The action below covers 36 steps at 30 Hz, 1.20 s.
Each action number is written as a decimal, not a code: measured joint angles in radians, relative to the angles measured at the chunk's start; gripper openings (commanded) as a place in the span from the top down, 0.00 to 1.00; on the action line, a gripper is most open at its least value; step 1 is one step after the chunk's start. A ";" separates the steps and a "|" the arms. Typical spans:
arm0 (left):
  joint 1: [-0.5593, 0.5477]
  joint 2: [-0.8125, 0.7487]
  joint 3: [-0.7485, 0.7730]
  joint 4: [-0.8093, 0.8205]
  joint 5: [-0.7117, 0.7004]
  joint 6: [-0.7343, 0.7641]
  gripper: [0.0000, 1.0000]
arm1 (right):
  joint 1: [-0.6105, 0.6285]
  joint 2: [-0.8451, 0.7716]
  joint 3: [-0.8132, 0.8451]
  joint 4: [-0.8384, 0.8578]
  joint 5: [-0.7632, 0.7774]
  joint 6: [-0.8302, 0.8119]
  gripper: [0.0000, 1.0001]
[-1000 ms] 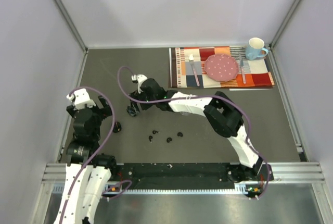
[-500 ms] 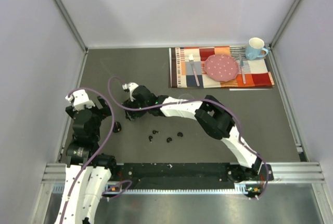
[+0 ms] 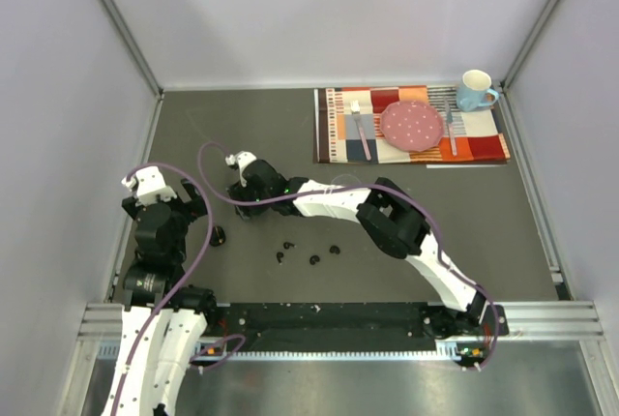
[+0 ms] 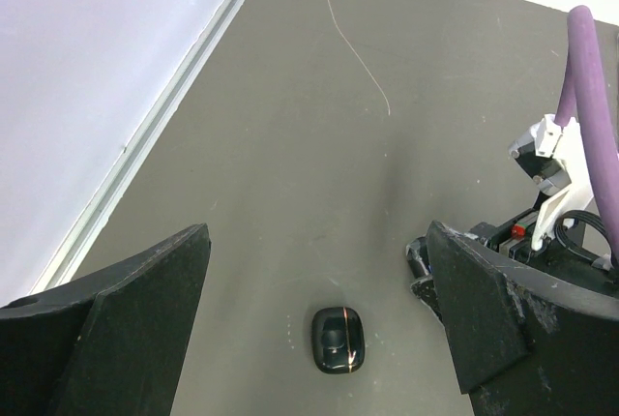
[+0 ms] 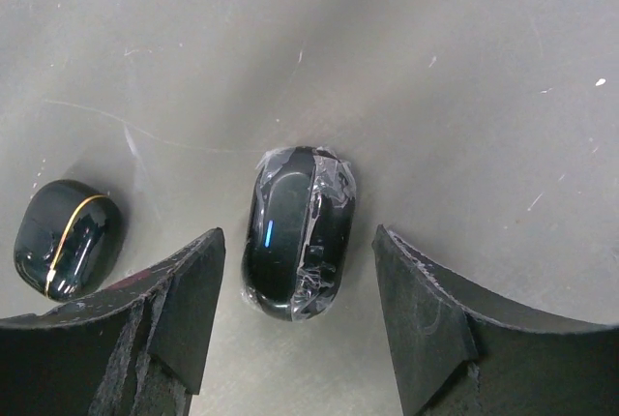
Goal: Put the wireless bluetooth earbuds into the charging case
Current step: Pick up the charging case at the center of the board.
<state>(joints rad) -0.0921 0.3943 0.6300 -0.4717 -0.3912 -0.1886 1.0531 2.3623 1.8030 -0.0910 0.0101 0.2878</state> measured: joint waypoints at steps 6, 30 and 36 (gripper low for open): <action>0.000 0.000 0.000 0.000 0.000 0.000 0.01 | 0.000 0.000 0.000 -0.004 0.004 -0.008 0.47; 0.000 0.000 0.000 0.000 -0.011 -0.001 0.01 | -0.001 0.001 -0.002 -0.014 0.005 -0.021 0.73; 0.000 -0.004 0.000 0.000 -0.018 -0.001 0.01 | 0.000 -0.003 -0.010 -0.010 0.007 -0.024 0.95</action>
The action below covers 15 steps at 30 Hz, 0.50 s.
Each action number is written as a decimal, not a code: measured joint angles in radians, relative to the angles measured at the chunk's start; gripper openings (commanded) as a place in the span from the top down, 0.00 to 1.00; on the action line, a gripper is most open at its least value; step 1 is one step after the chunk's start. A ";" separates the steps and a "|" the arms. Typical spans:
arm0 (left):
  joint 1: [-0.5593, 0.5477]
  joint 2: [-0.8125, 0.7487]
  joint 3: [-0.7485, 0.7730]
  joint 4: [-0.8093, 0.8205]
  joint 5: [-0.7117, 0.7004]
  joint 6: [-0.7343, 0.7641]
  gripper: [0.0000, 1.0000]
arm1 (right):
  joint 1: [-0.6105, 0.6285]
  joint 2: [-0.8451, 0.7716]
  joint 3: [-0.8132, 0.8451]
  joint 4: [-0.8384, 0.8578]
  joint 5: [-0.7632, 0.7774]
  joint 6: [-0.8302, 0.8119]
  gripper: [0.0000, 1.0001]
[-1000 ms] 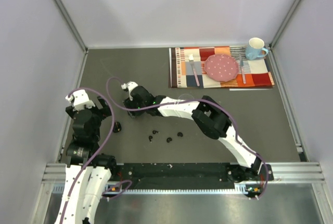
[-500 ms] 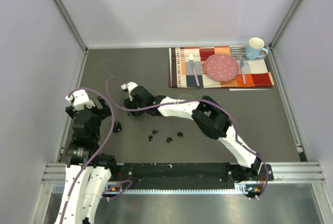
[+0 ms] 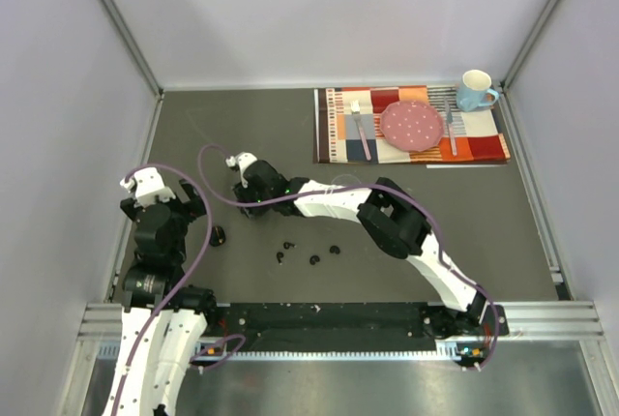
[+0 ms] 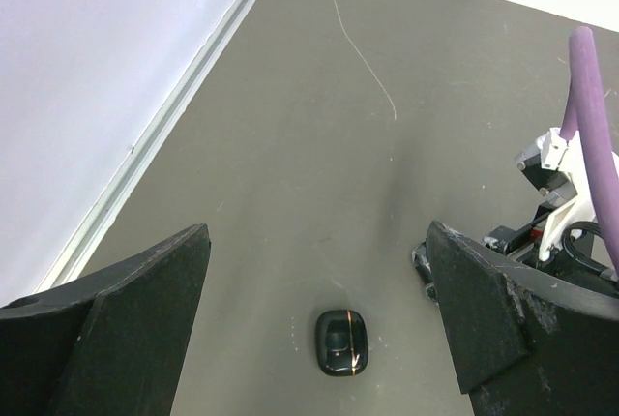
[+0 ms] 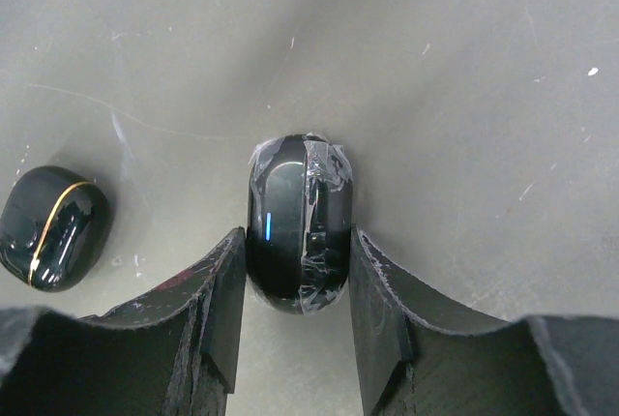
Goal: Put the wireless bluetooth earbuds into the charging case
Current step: Pick up the charging case at the center of the board.
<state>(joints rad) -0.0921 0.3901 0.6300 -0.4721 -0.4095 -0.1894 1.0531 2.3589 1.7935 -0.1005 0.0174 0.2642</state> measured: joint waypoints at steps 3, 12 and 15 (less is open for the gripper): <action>0.000 -0.008 0.000 0.000 -0.001 0.000 0.01 | 0.000 -0.016 -0.022 -0.002 0.000 -0.002 0.96; 0.000 -0.064 0.000 0.000 -0.023 -0.001 0.01 | -0.003 -0.134 -0.147 -0.036 -0.004 0.000 1.00; 0.000 -0.074 0.000 0.000 -0.027 -0.001 0.01 | -0.011 -0.186 -0.188 -0.034 -0.008 0.006 1.00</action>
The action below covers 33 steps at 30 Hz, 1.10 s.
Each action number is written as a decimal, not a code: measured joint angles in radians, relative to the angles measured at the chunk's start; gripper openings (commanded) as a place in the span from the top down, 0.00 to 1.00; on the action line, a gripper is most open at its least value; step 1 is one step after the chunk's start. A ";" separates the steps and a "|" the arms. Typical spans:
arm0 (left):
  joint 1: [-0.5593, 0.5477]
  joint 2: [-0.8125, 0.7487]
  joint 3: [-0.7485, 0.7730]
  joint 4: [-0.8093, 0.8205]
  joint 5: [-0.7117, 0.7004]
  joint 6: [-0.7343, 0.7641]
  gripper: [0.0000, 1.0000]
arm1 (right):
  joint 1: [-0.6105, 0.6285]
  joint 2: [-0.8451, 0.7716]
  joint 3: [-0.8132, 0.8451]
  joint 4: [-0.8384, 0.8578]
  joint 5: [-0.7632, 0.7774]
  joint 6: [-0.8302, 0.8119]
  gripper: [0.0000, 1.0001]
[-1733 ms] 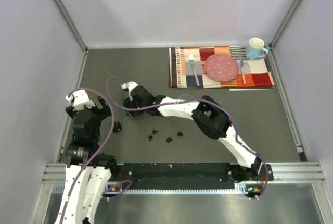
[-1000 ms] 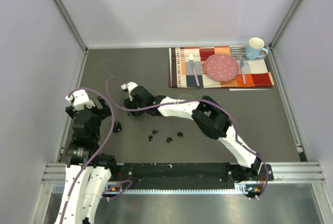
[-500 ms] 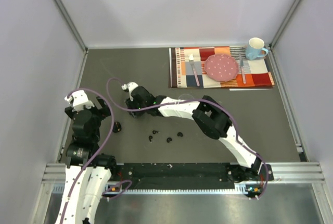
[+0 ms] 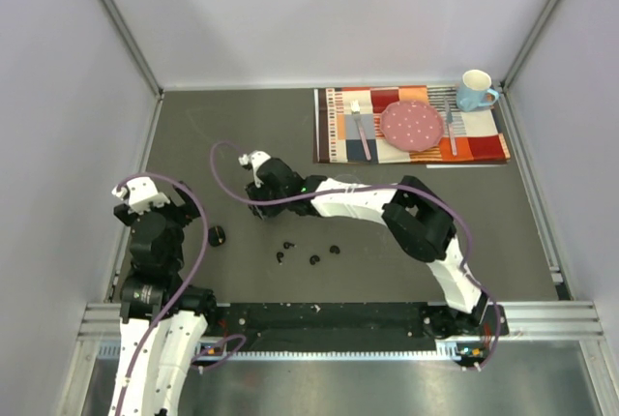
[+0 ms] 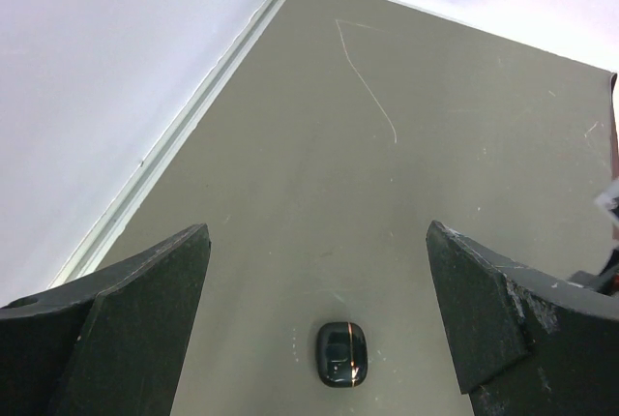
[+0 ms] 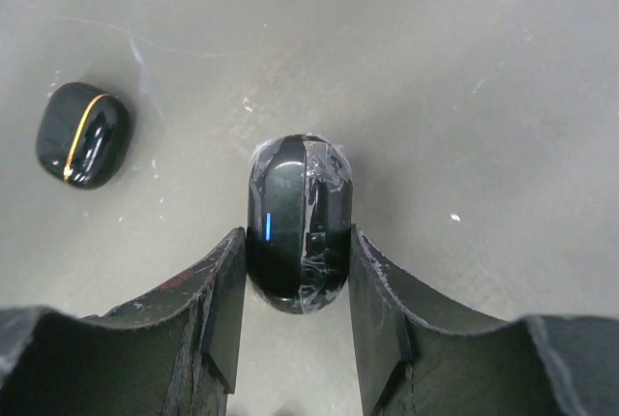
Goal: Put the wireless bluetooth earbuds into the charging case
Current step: Pick up the charging case at the center of the board.
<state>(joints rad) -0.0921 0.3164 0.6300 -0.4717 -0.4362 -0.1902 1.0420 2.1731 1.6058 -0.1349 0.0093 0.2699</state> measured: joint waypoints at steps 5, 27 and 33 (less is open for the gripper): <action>0.000 0.000 0.000 0.000 0.013 0.000 0.01 | -0.014 -0.096 -0.058 0.012 -0.011 0.007 1.00; 0.000 0.315 0.192 0.067 0.671 -0.152 0.01 | -0.129 -0.951 -0.456 -0.088 -0.002 0.021 1.00; 0.000 0.334 0.190 0.059 0.852 -0.129 0.01 | -0.128 -1.077 -0.632 -0.136 0.019 0.023 1.00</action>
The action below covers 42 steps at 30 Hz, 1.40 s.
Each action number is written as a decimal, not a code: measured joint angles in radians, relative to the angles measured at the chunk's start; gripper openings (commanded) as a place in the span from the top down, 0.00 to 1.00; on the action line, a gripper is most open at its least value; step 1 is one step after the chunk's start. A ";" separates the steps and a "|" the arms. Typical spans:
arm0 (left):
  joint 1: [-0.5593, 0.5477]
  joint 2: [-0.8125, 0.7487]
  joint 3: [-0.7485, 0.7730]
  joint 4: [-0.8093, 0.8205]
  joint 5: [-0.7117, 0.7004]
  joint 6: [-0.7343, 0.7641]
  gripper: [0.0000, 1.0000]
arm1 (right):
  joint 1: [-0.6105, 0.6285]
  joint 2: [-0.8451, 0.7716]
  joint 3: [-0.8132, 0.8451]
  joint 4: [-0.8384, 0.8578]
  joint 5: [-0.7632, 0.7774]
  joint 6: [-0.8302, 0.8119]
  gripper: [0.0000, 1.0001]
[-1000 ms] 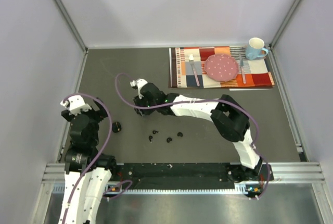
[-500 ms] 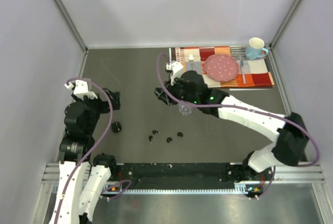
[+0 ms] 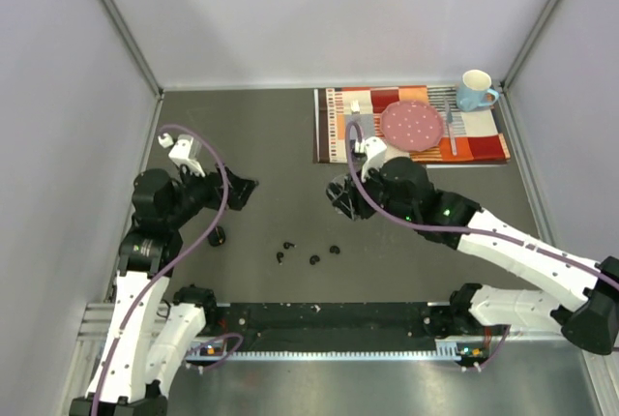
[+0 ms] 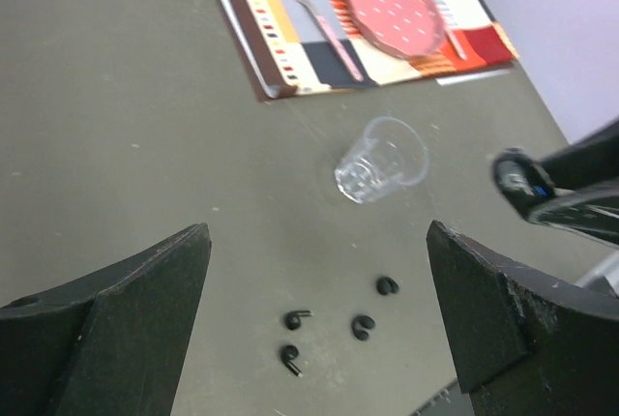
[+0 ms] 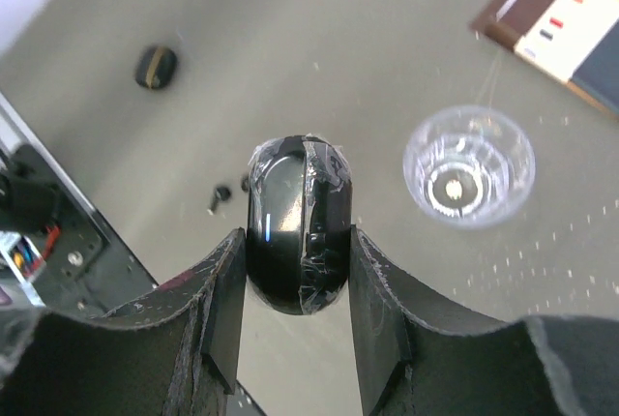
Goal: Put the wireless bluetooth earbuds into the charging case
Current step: Pick up the charging case at the center of the board.
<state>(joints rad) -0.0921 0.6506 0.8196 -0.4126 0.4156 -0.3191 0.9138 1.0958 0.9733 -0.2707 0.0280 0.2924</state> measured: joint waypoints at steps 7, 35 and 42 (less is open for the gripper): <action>0.000 0.043 0.001 -0.029 0.216 0.000 0.02 | 0.057 -0.080 -0.071 -0.099 0.048 -0.019 1.00; -0.033 0.029 -0.123 -0.007 0.412 -0.177 0.02 | 0.139 -0.276 -0.231 -0.062 0.200 -0.382 1.00; -0.130 0.074 -0.121 -0.008 0.319 -0.168 0.02 | 0.139 -0.282 -0.249 -0.050 0.192 -0.465 1.00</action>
<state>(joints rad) -0.2218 0.7246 0.6991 -0.4210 0.7341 -0.4873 1.0531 0.8143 0.7246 -0.3202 0.2199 -0.1726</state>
